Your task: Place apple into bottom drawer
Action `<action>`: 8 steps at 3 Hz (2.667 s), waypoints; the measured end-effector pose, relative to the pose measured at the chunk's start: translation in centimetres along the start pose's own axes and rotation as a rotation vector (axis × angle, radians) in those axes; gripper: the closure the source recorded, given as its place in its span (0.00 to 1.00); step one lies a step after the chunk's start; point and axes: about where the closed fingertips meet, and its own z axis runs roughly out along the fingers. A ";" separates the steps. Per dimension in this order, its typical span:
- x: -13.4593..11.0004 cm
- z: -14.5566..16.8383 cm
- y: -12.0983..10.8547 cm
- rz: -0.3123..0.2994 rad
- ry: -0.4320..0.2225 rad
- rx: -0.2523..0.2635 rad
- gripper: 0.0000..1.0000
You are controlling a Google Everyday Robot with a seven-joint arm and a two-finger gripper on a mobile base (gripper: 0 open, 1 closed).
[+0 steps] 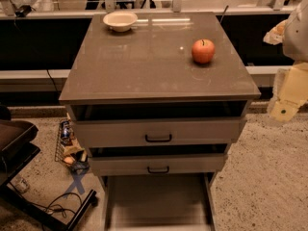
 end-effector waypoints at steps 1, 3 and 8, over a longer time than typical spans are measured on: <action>0.0 0.0 0.0 0.000 0.000 0.000 0.00; 2.7 0.5 -4.9 0.119 -0.162 0.158 0.00; -1.2 5.7 -17.9 0.286 -0.579 0.282 0.00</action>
Offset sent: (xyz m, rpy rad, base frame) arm 0.0864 -0.0472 0.0218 0.2257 -0.3679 -0.1783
